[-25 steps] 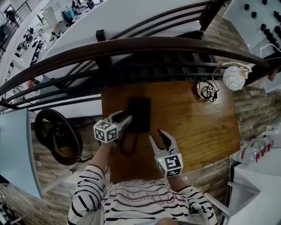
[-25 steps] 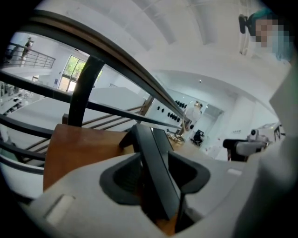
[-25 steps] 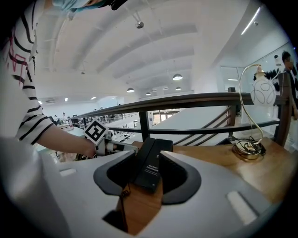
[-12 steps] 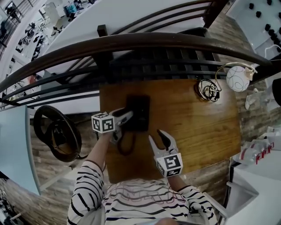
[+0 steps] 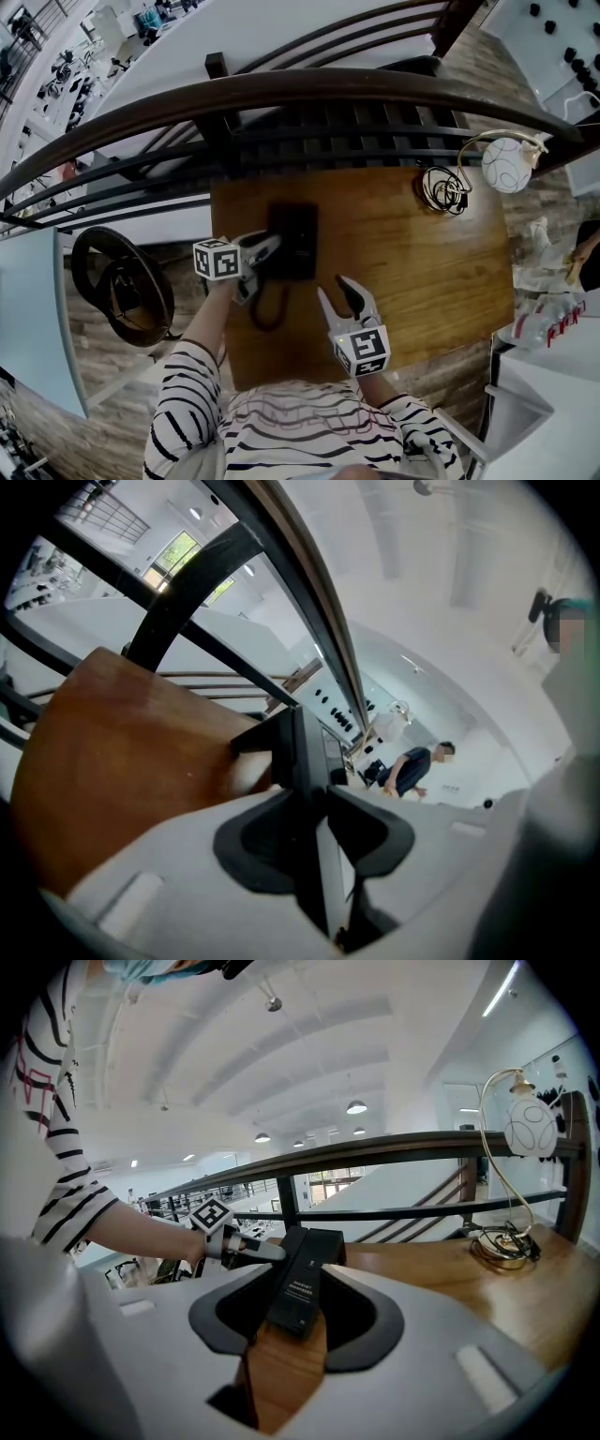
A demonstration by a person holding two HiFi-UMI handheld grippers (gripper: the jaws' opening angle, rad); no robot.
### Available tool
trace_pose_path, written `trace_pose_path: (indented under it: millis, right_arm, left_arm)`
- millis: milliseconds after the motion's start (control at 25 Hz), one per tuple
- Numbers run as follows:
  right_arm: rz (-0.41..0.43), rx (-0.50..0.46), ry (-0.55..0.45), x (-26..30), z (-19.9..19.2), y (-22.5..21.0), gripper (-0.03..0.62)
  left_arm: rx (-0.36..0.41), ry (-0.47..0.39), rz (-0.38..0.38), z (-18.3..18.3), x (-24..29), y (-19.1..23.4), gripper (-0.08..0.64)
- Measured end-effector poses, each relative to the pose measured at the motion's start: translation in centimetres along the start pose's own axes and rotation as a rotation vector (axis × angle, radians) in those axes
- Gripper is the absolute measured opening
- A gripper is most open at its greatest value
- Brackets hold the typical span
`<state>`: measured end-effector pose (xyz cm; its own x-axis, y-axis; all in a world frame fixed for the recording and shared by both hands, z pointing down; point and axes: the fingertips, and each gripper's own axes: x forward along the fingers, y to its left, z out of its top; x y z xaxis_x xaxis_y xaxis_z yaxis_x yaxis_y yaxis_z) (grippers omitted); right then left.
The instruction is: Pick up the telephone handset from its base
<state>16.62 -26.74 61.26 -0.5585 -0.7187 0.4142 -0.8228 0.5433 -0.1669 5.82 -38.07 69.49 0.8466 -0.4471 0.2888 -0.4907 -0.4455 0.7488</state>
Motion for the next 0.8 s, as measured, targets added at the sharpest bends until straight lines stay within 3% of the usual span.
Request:
trace_pose_path:
  millis: [800]
  right_arm:
    - [-0.006,-0.001,-0.012,-0.3,0.4,0.7,0.152]
  left_arm:
    - [-0.14,-0.045,-0.093,0.5,-0.7,-1.3,0.075]
